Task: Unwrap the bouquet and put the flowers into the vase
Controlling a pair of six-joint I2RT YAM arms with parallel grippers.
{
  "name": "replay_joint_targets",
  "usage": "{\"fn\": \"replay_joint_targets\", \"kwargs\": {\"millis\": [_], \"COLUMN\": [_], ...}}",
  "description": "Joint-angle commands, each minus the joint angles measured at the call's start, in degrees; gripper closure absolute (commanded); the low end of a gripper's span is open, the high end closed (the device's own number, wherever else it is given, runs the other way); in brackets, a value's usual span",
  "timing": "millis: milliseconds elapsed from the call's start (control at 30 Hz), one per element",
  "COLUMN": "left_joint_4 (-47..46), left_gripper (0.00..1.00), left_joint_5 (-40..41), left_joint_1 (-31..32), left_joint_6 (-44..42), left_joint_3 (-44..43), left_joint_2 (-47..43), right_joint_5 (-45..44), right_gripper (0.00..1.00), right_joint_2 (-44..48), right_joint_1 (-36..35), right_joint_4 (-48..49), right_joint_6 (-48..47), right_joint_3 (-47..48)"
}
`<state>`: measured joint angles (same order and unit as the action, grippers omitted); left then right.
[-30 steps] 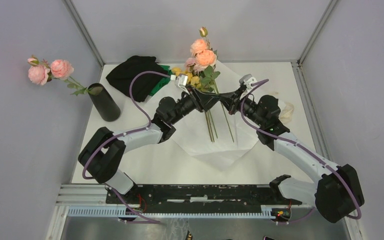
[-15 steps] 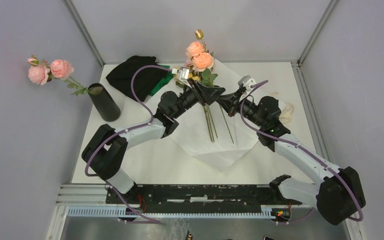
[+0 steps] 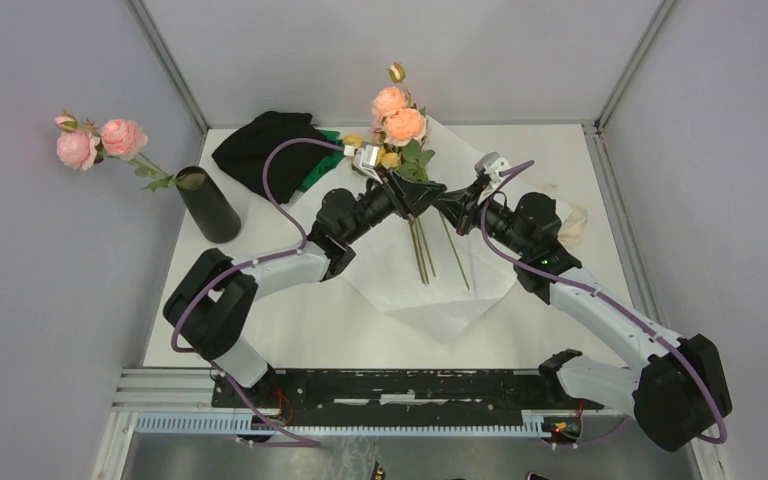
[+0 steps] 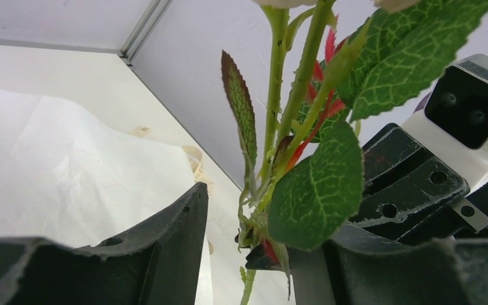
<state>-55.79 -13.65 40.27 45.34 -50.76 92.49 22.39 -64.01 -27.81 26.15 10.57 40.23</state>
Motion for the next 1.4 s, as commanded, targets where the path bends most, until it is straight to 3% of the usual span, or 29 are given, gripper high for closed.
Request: {"fn": "replay_joint_targets", "kwargs": {"millis": [0, 100, 167, 233, 300, 633, 667, 733, 800, 867, 1033, 1167, 1367], "left_joint_4": [-1.35, -1.01, -1.02, -0.76, 0.64, 12.53, 14.24, 17.04, 19.74, 22.62, 30.16, 36.27, 42.52], "left_gripper": [0.49, 0.58, 0.69, 0.92, 0.98, 0.98, 0.98, 0.98, 0.98, 0.98, 0.98, 0.98, 0.98], "left_joint_5": [0.54, 0.62, 0.80, 1.09, 1.87, 5.12, 5.98, 7.32, 9.02, 10.86, 18.37, 29.46, 44.77], "left_joint_1": [0.10, 0.08, 0.10, 0.07, 0.09, 0.16, 0.16, 0.16, 0.14, 0.21, 0.15, 0.12, 0.08], "left_joint_6": [-0.22, -0.58, -0.67, -0.74, -1.12, -6.54, -7.93, -10.00, -12.10, -14.30, -21.94, -28.23, -41.58], "left_joint_3": [1.52, 2.10, 2.60, 2.77, 2.44, -1.85, -2.42, -3.32, -4.27, -5.20, -7.06, -8.62, -14.65], "left_joint_2": [-3.29, -3.85, -4.16, -4.26, -4.19, -6.42, -6.92, -7.73, -8.16, -8.71, -12.11, -16.72, -19.80], "right_joint_5": [-0.80, -1.01, -1.03, -0.90, -0.51, -1.84, -1.83, -2.18, -3.98, -5.95, -11.77, -16.11, -15.78], "right_gripper": [1.00, 1.00, 1.00, 1.00, 1.00, 0.99, 0.91, 0.62, 0.39, 0.25, 0.20, 0.20, 0.21], "right_joint_2": [0.90, 0.60, 0.30, 0.11, 0.02, 0.29, 0.29, 0.50, 1.47, 3.77, 9.41, 14.71, 13.90], "right_joint_1": [-0.09, -0.11, -0.13, -0.13, -0.13, -0.07, -0.11, -0.12, -0.13, -0.09, -0.12, -0.09, -0.13], "right_joint_4": [2.25, 2.03, 1.92, 1.97, 2.13, 2.05, 2.17, 2.36, 2.89, 3.92, 2.16, 4.59, 3.65], "right_joint_6": [-0.98, -1.14, -1.23, -1.16, -0.92, -2.05, -1.91, -1.56, -0.75, -0.46, -1.42, -0.50, -0.65], "right_joint_3": [1.30, 1.80, 2.02, 2.15, 2.15, 1.56, 1.65, 1.62, 0.91, -0.65, -3.19, -7.19, -8.55]}}
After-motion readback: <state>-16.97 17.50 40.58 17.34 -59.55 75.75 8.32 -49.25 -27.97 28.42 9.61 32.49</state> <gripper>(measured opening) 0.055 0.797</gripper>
